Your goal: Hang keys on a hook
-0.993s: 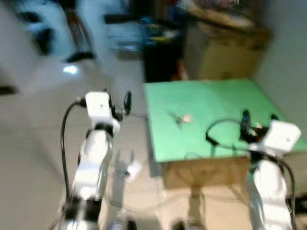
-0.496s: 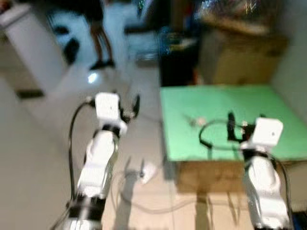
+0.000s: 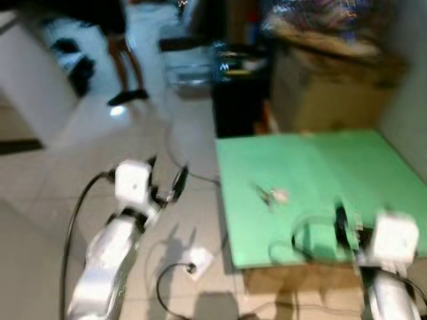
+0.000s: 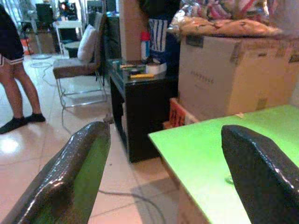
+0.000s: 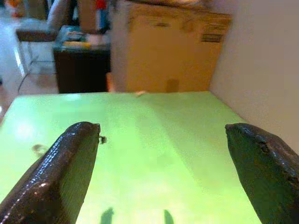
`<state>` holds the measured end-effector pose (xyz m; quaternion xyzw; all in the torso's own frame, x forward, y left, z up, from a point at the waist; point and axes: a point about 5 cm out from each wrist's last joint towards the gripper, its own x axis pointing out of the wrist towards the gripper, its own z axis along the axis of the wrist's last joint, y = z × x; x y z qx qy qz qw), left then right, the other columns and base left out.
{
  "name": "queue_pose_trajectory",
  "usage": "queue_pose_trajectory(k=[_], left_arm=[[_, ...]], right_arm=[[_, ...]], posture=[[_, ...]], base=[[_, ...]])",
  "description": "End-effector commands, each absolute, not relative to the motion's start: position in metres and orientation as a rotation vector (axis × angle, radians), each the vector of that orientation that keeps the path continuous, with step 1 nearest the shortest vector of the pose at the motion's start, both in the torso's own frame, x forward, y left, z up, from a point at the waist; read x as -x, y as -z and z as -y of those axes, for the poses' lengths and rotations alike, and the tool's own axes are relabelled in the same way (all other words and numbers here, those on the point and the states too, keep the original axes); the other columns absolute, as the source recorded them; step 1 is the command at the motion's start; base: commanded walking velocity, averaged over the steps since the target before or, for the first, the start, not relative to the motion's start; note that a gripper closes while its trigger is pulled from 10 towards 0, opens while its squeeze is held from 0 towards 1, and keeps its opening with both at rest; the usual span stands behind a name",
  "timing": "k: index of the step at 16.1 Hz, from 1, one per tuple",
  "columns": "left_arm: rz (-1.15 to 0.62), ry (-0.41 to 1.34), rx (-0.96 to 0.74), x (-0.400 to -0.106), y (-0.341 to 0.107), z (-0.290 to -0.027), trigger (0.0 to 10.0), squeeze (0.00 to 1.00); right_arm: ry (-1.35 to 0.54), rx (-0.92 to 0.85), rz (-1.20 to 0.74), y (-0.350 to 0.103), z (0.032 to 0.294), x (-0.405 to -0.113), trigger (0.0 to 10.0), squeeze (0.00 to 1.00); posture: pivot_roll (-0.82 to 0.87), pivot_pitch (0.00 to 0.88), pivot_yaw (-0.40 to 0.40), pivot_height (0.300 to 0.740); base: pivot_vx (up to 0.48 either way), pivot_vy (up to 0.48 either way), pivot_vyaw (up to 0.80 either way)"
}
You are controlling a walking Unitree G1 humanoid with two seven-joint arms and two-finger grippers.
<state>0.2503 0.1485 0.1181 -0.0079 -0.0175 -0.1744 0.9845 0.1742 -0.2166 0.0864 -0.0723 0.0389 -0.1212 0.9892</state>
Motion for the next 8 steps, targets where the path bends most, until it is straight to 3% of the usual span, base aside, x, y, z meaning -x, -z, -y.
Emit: queue_pose_trajectory(k=[1,3,6,8], left_arm=[[0.080,0.464,-0.036,-0.261,-0.129,-0.125,10.0,0.00],[0.088,0.476,-0.080,-0.268,-0.132,-0.115,10.0,0.00],[0.069,0.460,-0.084,-0.277,-0.137,-0.122,10.0,0.00],[0.068,0.453,-0.086,-0.280,-0.139,-0.128,10.0,0.00]], right_arm=[[0.198,0.137,-0.034,-0.092,0.204,-0.189,10.0,0.00],[0.218,0.134,-0.047,-0.090,0.208,-0.205,10.0,0.00],[0.373,0.116,-0.098,-0.082,0.239,-0.239,10.0,0.00],[0.387,0.102,-0.112,-0.079,0.242,-0.253,10.0,0.00]], posture=[[-0.21,0.037,0.030,0.740],[-0.22,0.039,0.036,0.740],[-0.21,0.063,0.073,0.740],[-0.19,0.077,0.085,0.740]], base=[[0.480,0.000,0.00],[0.409,0.000,0.00],[0.000,0.000,0.00],[0.000,0.000,0.00]])
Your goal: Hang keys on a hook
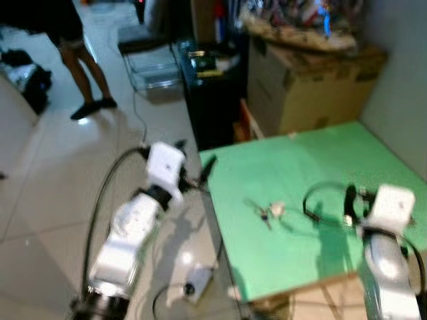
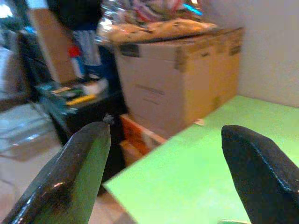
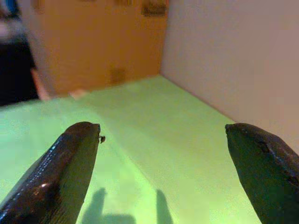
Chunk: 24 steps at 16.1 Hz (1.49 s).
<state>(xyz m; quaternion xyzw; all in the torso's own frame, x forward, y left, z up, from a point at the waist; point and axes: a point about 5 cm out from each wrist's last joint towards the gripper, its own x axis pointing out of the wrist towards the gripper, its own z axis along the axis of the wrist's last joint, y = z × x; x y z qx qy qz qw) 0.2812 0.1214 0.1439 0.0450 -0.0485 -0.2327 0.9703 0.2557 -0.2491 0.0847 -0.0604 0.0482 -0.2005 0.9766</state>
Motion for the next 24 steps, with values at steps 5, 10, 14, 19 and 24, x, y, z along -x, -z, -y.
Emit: queue_pose_trajectory(k=[5,10,14,19,24], left_arm=[[0.038,0.443,-0.108,-0.273,-0.139,-0.144,10.0,0.00],[-0.005,0.434,-0.169,-0.260,-0.143,-0.165,10.0,0.00],[-0.057,0.431,-0.168,-0.238,-0.139,-0.169,10.0,0.00],[-0.092,0.396,-0.158,-0.223,-0.139,-0.175,10.0,0.00],[-0.111,0.383,-0.160,-0.216,-0.142,-0.177,10.0,0.00]], right_arm=[[0.363,0.089,-0.116,-0.073,0.232,-0.285,10.0,0.00],[0.394,0.102,-0.155,-0.064,0.234,-0.308,10.0,0.00],[0.377,0.141,-0.134,-0.070,0.230,-0.322,10.0,0.00],[0.401,0.205,-0.114,-0.071,0.237,-0.323,10.0,0.00],[0.419,0.136,-0.174,-0.063,0.238,-0.324,10.0,0.00]], posture=[[-0.13,0.136,0.108,0.740],[-0.04,0.239,0.143,0.740],[0.00,0.300,0.134,0.740],[0.03,0.338,0.117,0.740],[0.05,0.350,0.119,0.740]], base=[[0.000,0.000,0.00],[0.000,0.000,0.00],[0.000,0.000,0.00],[0.000,0.000,0.00],[0.000,0.000,0.00]])
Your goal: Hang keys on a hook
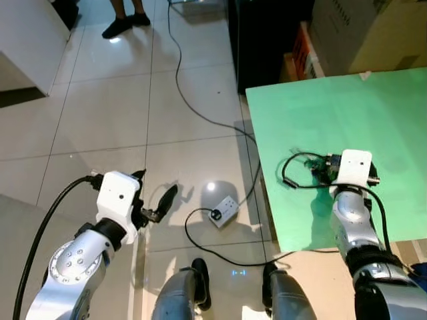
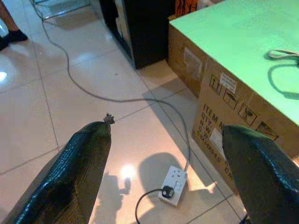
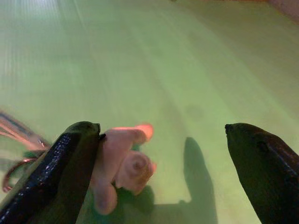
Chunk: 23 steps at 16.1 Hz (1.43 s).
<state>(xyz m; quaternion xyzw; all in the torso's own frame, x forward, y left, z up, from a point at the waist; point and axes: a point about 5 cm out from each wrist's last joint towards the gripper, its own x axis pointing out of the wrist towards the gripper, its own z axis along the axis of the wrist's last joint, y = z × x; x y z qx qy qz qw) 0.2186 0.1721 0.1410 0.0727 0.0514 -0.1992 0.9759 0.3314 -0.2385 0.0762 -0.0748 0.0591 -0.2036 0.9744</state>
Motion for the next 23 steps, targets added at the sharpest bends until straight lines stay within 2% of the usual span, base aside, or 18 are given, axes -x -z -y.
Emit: queue_pose_trajectory(k=[1,3,6,7,8,13,23], left_arm=[[-0.112,0.382,-0.162,-0.216,-0.143,-0.177,10.0,0.00],[-0.116,0.381,-0.161,-0.216,-0.143,-0.177,10.0,0.00],[-0.117,0.387,-0.160,-0.217,-0.143,-0.175,10.0,0.00],[-0.118,0.388,-0.161,-0.217,-0.144,-0.175,10.0,0.00],[-0.119,0.388,-0.163,-0.217,-0.144,-0.176,10.0,0.00],[-0.119,0.409,-0.162,-0.222,-0.143,-0.172,10.0,0.00],[-0.129,0.433,-0.138,-0.223,-0.136,-0.163,10.0,0.00]], right_arm=[[0.418,0.113,-0.182,-0.062,0.236,-0.325,10.0,0.00],[0.428,0.093,-0.191,-0.060,0.234,-0.325,10.0,0.00],[0.488,-0.046,-0.287,-0.046,0.244,-0.317,10.0,0.00],[0.492,-0.040,-0.294,-0.045,0.248,-0.316,4.7,0.00],[0.493,-0.048,-0.286,-0.047,0.250,-0.317,0.0,0.00],[0.452,-0.017,-0.237,-0.052,0.242,-0.320,0.0,0.00],[0.442,0.140,-0.187,-0.055,0.252,-0.313,0.0,0.00]], posture=[[0.05,0.351,0.119,0.740],[0.05,0.351,0.119,0.740],[0.05,0.351,0.119,0.740],[0.05,0.346,0.123,0.740],[0.05,0.343,0.126,0.740],[0.03,0.332,0.128,0.740],[0.00,0.320,0.112,0.740]], base=[[0.000,0.000,0.00],[0.000,0.000,0.00],[0.000,0.000,0.00],[0.000,0.000,0.00],[0.000,0.000,0.00],[0.000,0.000,0.00],[0.000,0.000,0.00]])
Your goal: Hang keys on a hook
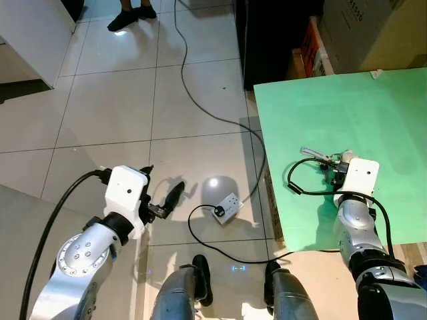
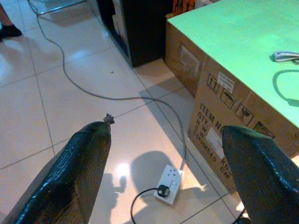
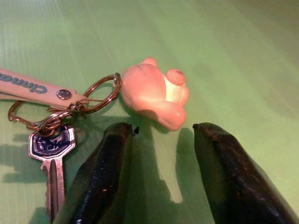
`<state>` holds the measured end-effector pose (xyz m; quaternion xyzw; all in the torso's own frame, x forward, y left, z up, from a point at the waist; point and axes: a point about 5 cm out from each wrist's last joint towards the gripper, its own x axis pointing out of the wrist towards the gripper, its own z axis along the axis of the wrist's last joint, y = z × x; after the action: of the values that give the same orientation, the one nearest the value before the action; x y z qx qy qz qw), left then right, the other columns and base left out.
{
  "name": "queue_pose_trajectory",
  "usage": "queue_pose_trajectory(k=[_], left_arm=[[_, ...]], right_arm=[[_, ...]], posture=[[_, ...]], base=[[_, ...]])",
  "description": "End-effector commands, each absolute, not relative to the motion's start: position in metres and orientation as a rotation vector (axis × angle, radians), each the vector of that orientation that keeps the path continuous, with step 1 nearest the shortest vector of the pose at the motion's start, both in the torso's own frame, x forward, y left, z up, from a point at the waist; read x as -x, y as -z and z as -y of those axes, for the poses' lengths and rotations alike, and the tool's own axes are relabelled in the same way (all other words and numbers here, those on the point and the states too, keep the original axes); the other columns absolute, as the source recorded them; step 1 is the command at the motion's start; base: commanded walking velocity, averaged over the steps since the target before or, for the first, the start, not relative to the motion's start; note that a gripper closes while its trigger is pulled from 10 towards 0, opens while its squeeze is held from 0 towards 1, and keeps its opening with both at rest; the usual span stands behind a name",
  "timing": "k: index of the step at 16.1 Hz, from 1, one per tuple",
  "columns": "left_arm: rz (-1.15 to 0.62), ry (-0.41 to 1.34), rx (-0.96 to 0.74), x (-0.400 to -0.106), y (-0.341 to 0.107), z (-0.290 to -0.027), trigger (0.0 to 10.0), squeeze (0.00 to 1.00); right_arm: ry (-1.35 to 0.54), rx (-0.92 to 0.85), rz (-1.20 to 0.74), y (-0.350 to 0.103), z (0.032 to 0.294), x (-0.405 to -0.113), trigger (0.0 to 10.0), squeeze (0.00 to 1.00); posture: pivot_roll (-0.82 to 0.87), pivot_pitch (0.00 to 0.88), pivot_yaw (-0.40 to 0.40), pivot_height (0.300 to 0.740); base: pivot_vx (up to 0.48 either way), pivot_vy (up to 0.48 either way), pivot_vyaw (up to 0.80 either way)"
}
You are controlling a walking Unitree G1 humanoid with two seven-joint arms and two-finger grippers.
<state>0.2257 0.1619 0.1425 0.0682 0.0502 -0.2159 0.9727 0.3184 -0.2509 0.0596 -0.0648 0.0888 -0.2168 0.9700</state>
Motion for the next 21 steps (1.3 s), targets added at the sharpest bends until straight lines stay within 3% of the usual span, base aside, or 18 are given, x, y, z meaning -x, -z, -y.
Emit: queue_pose_trajectory(k=[1,2,3,5,6,7,10,12,13,17,21], left_arm=[[-0.130,0.437,-0.136,-0.223,-0.136,-0.162,10.0,0.00],[-0.131,0.438,-0.135,-0.224,-0.135,-0.162,10.0,0.00],[-0.126,0.433,-0.128,-0.227,-0.134,-0.161,10.0,0.00],[-0.117,0.433,-0.117,-0.230,-0.134,-0.159,10.0,0.00],[-0.110,0.440,-0.107,-0.230,-0.134,-0.156,10.0,0.00],[-0.107,0.446,-0.102,-0.231,-0.134,-0.154,10.0,0.00],[-0.105,0.453,-0.096,-0.231,-0.133,-0.153,10.0,0.00],[-0.103,0.454,-0.095,-0.234,-0.132,-0.152,10.0,0.00],[-0.101,0.454,-0.094,-0.235,-0.133,-0.152,10.0,0.00],[-0.097,0.443,-0.096,-0.233,-0.133,-0.154,10.0,0.00],[-0.101,0.428,-0.104,-0.229,-0.133,-0.158,10.0,0.00]], right_arm=[[0.439,0.139,-0.177,-0.056,0.252,-0.314,0.0,0.00],[0.428,0.135,-0.161,-0.057,0.248,-0.314,0.0,0.00],[0.343,0.123,-0.148,-0.050,0.222,-0.311,0.0,0.00],[0.300,0.131,-0.145,-0.045,0.202,-0.307,0.0,0.00],[0.288,0.138,-0.125,-0.046,0.191,-0.303,3.6,0.00],[0.279,0.154,-0.100,-0.048,0.184,-0.300,10.0,0.00],[0.258,0.193,-0.049,-0.055,0.175,-0.297,10.0,0.00],[0.283,0.243,-0.009,-0.065,0.184,-0.303,10.0,0.00],[0.306,0.245,-0.003,-0.070,0.193,-0.308,10.0,1.00],[0.388,0.250,-0.042,-0.080,0.224,-0.324,10.0,1.00],[0.389,0.218,-0.046,-0.086,0.228,-0.331,10.0,1.00]], posture=[[0.00,0.318,0.109,0.740],[-0.01,0.317,0.105,0.740],[-0.02,0.311,0.097,0.740],[-0.04,0.307,0.094,0.740],[-0.04,0.305,0.093,0.740],[-0.04,0.306,0.093,0.740],[-0.05,0.306,0.098,0.740],[-0.05,0.305,0.098,0.740],[-0.05,0.305,0.098,0.740],[-0.02,0.313,0.088,0.740],[-0.01,0.320,0.087,0.740]], base=[[0.000,0.000,0.00],[0.000,0.000,0.00],[0.000,0.000,0.00],[0.000,0.000,0.00],[0.000,0.000,0.00],[0.000,0.000,0.00],[0.000,0.000,0.00],[0.000,0.000,0.00],[0.000,0.000,0.00],[0.000,0.000,0.00],[0.000,0.000,0.00]])
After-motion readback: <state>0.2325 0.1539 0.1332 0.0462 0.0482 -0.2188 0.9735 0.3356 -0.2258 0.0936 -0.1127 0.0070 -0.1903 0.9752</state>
